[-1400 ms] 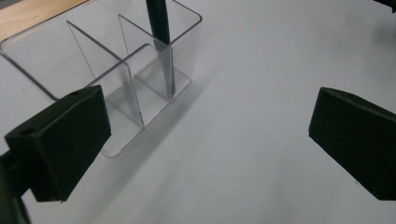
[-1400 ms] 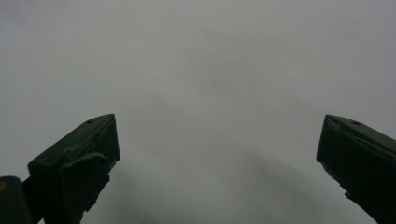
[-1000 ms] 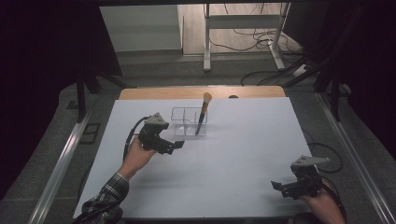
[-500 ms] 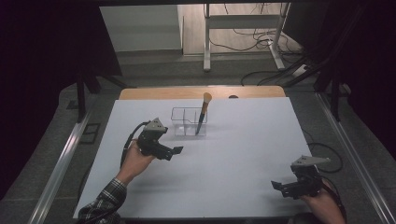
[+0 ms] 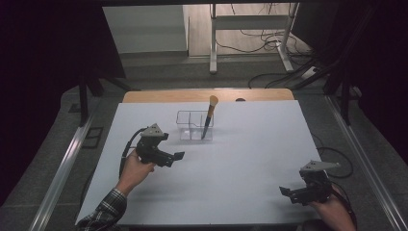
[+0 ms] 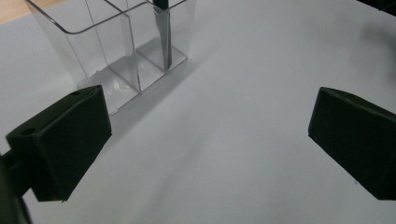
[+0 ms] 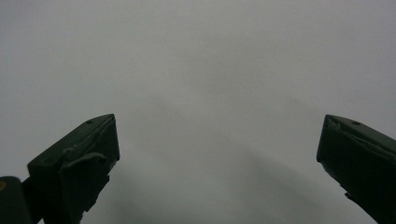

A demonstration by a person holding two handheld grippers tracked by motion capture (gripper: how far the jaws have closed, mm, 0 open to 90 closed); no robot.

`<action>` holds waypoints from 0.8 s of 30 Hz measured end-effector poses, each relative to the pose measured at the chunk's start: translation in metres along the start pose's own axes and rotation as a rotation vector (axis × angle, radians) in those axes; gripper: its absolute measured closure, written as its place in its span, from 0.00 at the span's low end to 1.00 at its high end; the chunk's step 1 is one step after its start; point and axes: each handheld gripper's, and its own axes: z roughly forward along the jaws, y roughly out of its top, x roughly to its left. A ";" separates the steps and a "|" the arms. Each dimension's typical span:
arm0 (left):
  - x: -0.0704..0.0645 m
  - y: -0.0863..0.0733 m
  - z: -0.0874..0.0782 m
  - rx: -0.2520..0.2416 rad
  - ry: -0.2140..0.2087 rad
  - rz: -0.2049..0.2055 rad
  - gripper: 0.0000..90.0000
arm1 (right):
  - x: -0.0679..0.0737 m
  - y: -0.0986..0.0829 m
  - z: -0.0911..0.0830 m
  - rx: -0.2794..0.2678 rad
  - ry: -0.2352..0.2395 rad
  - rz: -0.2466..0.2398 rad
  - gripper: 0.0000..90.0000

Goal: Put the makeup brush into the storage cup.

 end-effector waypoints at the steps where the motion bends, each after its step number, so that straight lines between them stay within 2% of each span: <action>1: 0.000 -0.001 0.000 0.005 -0.002 -0.001 0.00 | 0.000 0.000 0.000 0.000 0.000 0.000 0.00; 2: -0.001 -0.002 -0.001 0.006 -0.004 -0.010 0.00 | 0.000 0.000 0.000 0.000 0.000 0.001 0.00; 11: -0.007 -0.009 -0.006 0.010 0.006 -0.005 0.00 | 0.000 0.000 0.000 0.000 0.002 -0.001 0.00; 14: -0.008 -0.011 -0.007 0.010 0.008 0.007 0.00 | 0.000 0.000 0.000 0.000 0.002 -0.001 0.00; 19: -0.012 -0.016 -0.013 -0.013 -0.018 0.041 0.00 | 0.000 0.000 0.000 0.002 0.002 -0.002 0.00; 24: -0.015 -0.021 -0.016 0.003 -0.012 0.052 0.00 | 0.000 0.000 0.000 0.002 0.002 -0.003 0.00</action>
